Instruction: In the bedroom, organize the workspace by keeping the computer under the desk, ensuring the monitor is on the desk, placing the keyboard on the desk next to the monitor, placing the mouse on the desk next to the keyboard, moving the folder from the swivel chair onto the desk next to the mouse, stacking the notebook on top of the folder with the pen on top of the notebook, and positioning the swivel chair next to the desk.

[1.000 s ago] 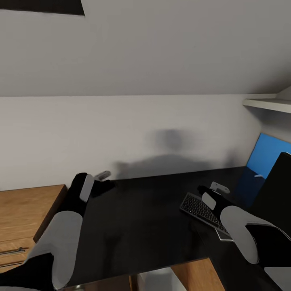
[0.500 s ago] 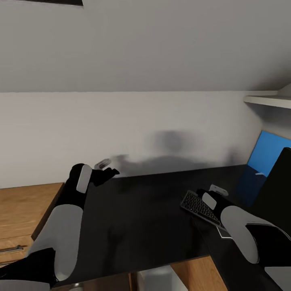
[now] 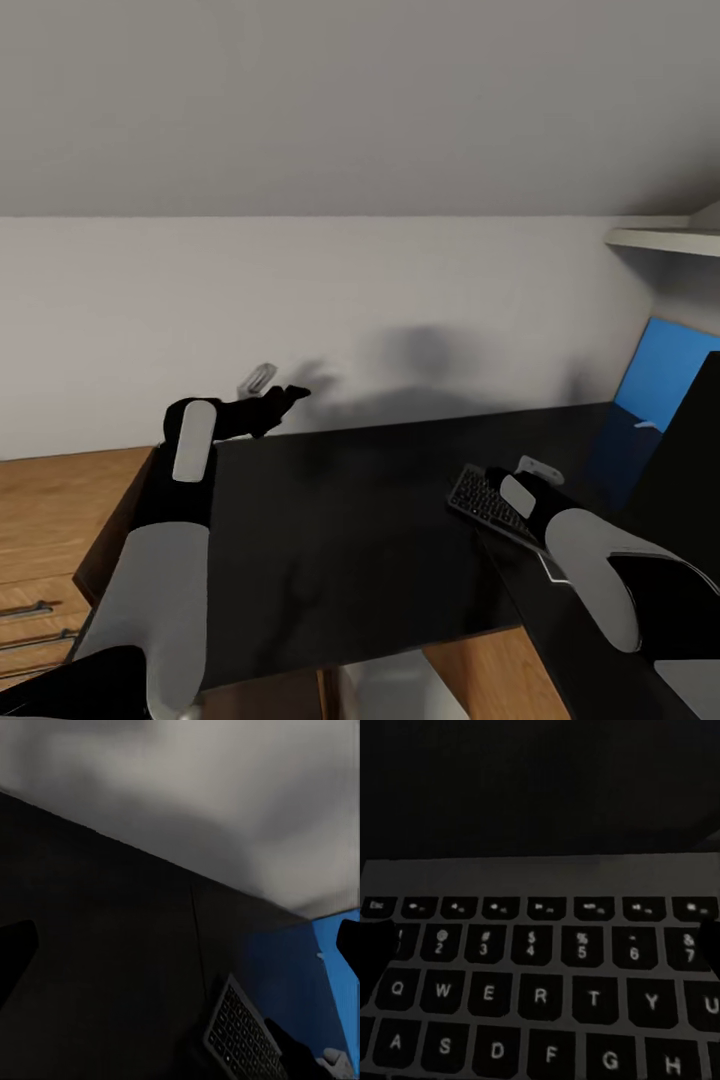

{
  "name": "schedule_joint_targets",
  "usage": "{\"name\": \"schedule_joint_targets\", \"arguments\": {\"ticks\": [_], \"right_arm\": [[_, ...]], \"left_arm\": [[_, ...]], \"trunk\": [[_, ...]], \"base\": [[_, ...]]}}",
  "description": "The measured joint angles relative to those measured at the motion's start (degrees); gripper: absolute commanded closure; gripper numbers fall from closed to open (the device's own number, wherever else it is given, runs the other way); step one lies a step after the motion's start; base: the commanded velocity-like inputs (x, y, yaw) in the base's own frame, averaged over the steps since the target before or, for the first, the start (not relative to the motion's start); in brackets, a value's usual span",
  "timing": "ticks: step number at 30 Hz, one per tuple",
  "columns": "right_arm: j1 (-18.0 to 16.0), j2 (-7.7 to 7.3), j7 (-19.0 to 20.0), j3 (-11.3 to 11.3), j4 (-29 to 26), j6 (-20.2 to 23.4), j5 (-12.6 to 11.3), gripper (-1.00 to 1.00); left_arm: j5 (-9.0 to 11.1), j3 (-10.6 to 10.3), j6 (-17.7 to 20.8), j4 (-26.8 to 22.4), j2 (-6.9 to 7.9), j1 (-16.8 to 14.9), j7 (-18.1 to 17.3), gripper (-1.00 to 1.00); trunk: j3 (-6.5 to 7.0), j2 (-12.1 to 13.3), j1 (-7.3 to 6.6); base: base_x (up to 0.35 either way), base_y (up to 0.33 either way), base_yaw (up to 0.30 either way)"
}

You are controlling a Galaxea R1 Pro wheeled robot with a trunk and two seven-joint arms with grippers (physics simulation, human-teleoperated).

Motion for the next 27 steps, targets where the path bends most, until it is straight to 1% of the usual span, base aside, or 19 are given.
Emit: {"name": "schedule_joint_targets", "arguments": {"ticks": [1,3,8,18,21,27], "right_arm": [[0.0,0.08,0.0,0.0,0.0,-0.4,0.0,-1.0],[0.0,0.12,0.0,0.1,0.1,-0.8,0.0,-1.0],[0.1,0.17,0.0,0.0,0.3,-1.1,-0.1,-1.0],[0.1,0.08,0.0,0.0,0.3,-1.0,0.0,-1.0],[0.0,0.08,0.1,0.9,0.2,-1.0,0.6,-1.0],[0.0,0.14,0.0,1.2,0.3,-1.0,0.8,-1.0]], "left_arm": [[0.7,0.0,0.0,-0.1,0.01,1.2,-0.1,-1.0],[1.0,0.0,-0.1,-0.1,0.0,2.8,-0.1,-1.0],[1.3,0.0,-0.1,-0.2,0.0,4.6,-0.1,-1.0],[1.4,0.0,-0.1,-0.2,0.0,4.8,-0.1,-1.0],[1.4,0.0,-0.1,-0.2,0.0,4.8,-0.2,-1.0],[1.5,0.0,-0.1,-0.1,0.0,4.8,-0.1,-1.0]], "trunk": [[-0.19,-0.4,0.22],[-0.54,-1.2,0.66],[-1.44,-3.2,1.76],[-3.23,-7.2,3.95],[-3.76,-8.4,4.61],[-3.76,-8.4,4.61]], "base": [[0.0,0.0,0.0],[0.0,0.0,0.0],[0.0,0.0,0.0],[0.0,0.0,0.0],[0.0,0.0,0.0],[0.0,0.0,0.0]]}}
